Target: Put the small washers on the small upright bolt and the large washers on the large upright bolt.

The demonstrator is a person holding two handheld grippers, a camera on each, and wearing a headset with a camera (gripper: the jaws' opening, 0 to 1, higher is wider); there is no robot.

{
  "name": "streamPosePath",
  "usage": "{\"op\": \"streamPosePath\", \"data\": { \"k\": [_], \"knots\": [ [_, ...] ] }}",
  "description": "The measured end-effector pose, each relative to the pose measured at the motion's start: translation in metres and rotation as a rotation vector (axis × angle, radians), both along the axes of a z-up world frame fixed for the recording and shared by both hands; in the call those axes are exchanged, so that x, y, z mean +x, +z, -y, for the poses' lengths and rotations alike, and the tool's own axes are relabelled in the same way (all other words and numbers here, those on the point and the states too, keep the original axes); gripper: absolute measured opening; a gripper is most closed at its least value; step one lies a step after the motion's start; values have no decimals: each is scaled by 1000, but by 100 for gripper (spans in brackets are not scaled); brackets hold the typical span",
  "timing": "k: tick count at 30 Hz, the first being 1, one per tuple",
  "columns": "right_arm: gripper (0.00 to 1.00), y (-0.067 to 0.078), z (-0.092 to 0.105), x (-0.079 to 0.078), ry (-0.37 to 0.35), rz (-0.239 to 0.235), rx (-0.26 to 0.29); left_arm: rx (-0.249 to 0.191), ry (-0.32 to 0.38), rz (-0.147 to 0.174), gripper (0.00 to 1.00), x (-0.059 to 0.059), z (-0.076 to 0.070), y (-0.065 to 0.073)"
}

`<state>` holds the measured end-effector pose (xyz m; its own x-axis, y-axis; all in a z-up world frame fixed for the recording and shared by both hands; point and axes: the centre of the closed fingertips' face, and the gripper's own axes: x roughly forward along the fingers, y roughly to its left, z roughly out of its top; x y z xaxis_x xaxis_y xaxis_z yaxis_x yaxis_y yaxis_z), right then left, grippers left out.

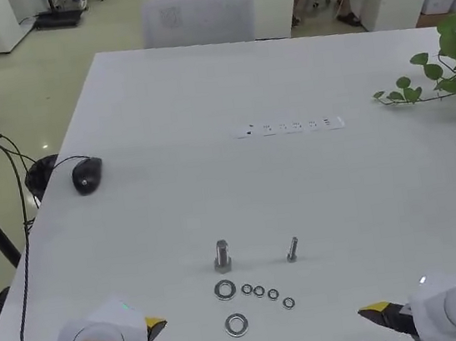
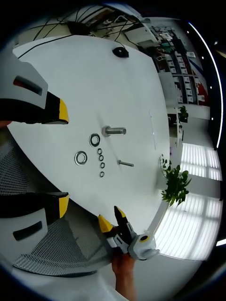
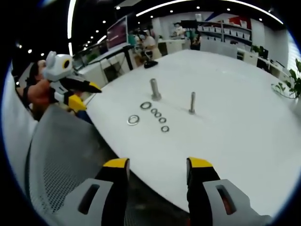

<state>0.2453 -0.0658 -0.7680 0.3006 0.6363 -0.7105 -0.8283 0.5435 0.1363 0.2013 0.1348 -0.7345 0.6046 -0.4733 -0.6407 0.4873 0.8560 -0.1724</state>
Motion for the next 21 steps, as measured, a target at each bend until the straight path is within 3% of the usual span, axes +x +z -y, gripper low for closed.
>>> {"op": "streamPosePath", "data": {
  "k": [4,10,14,17,21],
  "knots": [
    [43,-3,-5,13,60,10,-44,0,-1,7,58,1,0,3],
    [35,-1,-13,44,89,32,-89,0,5,9,58,0,-1,3],
    [25,-8,-19,61,115,31,-131,-2,3,10,58,-1,1,2],
    [25,-14,-31,60,161,-3,-133,0,-1,10,57,-3,3,2],
    [23,-32,-43,51,291,4,-220,-7,4,9,57,-6,5,2]
  ]
}}
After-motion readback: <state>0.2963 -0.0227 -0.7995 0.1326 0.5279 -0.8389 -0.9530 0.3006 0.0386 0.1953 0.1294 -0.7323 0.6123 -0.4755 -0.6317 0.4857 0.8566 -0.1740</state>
